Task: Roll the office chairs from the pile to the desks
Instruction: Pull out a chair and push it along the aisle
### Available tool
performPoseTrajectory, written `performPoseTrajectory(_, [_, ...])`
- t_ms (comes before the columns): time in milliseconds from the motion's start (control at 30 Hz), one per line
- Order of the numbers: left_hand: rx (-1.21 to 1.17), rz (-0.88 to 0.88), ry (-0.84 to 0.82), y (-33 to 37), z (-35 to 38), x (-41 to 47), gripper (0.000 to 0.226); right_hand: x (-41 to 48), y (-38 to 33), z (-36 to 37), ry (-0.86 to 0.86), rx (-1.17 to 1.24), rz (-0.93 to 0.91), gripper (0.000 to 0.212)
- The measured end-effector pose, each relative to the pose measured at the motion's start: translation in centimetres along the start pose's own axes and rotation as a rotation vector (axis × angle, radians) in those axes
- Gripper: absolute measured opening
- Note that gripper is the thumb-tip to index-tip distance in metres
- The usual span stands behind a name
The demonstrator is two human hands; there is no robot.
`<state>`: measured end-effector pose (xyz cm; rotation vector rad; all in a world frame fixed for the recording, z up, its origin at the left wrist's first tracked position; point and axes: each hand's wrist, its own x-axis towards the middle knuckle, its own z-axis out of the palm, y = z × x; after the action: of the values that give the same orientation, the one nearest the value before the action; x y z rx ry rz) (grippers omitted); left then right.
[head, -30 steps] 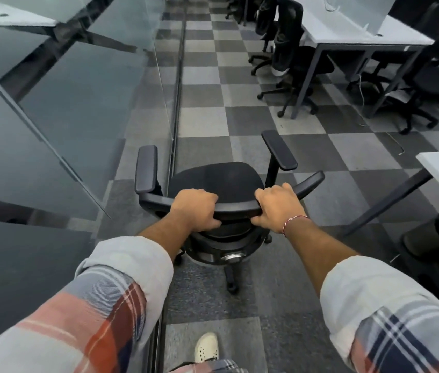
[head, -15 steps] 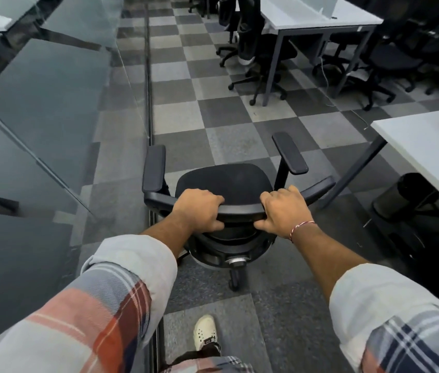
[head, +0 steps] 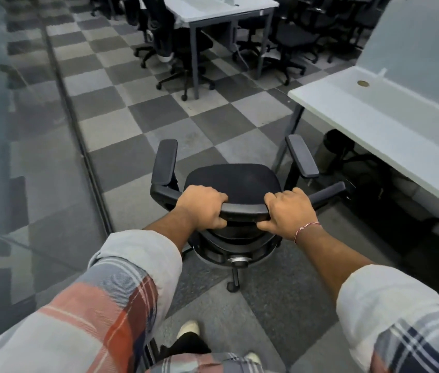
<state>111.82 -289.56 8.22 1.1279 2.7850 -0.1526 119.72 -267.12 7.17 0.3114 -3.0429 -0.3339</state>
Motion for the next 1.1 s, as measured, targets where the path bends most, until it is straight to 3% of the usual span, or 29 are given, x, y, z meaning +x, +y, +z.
performPoseTrajectory(600, [0.106,0.433,-0.001,0.6,-2.4,13.7,0.033,-1.0,1.0,0.1,-0.105,-0.008,0.607,0.050])
performPoseTrajectory(833, [0.212,0.462,0.080,1.0,-3.5,18.6,0.034,1.4,2.5,0.7,-0.120,-0.003,0.708,0.048])
performPoseTrajectory(1100, [0.138,0.678,0.072,4.2,-4.6,25.6,0.034,3.9,7.2,2.1,-0.099,-0.017,0.768,0.046])
